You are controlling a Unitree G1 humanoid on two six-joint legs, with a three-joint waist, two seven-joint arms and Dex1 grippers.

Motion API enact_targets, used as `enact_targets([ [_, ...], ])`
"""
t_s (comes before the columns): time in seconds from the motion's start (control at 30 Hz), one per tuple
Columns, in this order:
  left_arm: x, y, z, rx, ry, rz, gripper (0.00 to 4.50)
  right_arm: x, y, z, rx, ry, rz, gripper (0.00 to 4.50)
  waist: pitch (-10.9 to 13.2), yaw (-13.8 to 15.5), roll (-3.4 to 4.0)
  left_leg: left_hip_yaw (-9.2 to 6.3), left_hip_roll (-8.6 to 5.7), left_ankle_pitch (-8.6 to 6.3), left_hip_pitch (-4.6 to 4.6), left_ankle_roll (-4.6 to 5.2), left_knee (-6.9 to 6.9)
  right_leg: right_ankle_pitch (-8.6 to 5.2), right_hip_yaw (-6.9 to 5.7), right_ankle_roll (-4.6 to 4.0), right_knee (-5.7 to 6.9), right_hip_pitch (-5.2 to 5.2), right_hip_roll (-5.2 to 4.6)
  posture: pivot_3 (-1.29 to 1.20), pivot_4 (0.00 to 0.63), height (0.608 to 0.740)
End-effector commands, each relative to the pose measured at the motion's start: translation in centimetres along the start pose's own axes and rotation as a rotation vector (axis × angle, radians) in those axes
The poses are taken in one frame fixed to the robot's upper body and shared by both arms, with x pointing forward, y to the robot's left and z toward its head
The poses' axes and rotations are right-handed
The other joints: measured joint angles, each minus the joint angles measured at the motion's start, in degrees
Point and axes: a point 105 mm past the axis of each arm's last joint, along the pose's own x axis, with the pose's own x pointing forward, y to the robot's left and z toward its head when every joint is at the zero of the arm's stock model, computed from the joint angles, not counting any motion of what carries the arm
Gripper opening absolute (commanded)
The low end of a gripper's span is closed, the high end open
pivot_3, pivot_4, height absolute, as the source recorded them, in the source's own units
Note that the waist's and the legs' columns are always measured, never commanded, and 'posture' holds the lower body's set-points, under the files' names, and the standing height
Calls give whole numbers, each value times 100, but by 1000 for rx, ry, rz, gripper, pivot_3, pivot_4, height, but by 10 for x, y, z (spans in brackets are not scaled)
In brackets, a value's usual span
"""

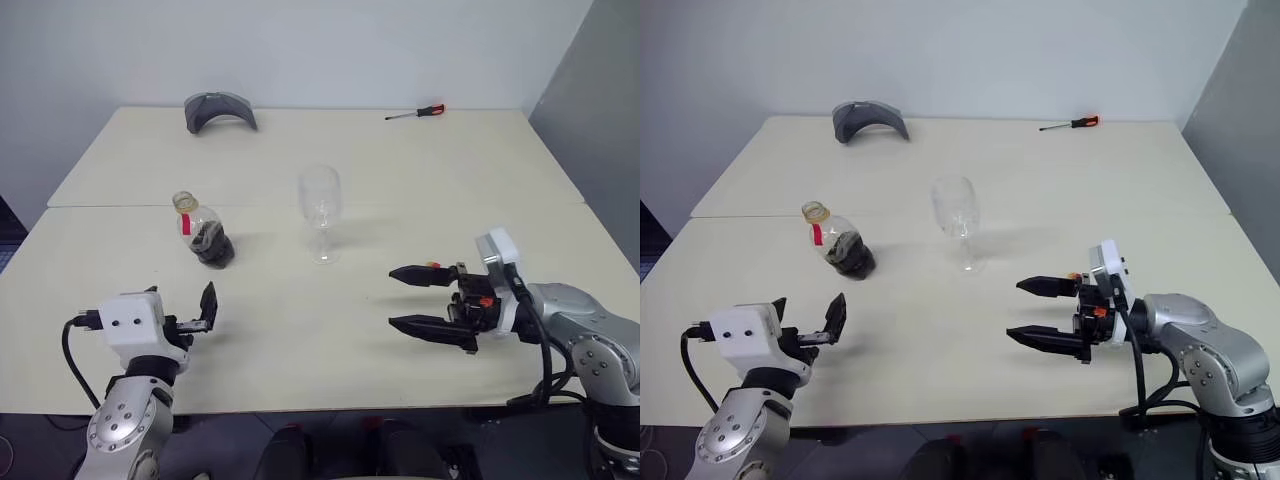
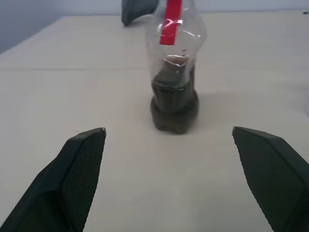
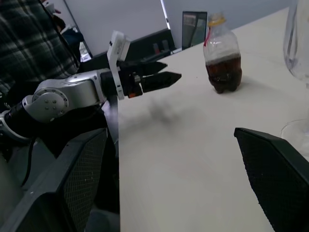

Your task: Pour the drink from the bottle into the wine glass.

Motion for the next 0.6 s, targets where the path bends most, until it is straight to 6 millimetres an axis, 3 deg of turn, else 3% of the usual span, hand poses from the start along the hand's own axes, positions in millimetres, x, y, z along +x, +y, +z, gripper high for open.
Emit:
enact_targets([
  [0.03, 6, 5, 12, 8, -65, 15, 4500, 11, 0, 14, -48, -59, -13, 4485, 3, 2, -3, 1, 0, 0, -3, 0, 0, 0, 0, 0, 0, -3, -1, 0, 150, 740],
  [0.3, 28, 12, 13, 35, -107, 17, 4500, 21, -5, 16, -54, -99, -50, 4485, 6, 59, -6, 0, 0, 1, -2, -2, 0, 0, -1, 0, 1, -4, -2, 0, 150, 740],
  [0.6, 50, 0, 0, -17, -108, -154, 4500, 25, -11, 19, -78, -111, -101, 4485, 7, 102, -5, 2, 0, 1, -2, -2, 1, 0, -1, 0, 5, -7, -4, 0, 150, 740],
])
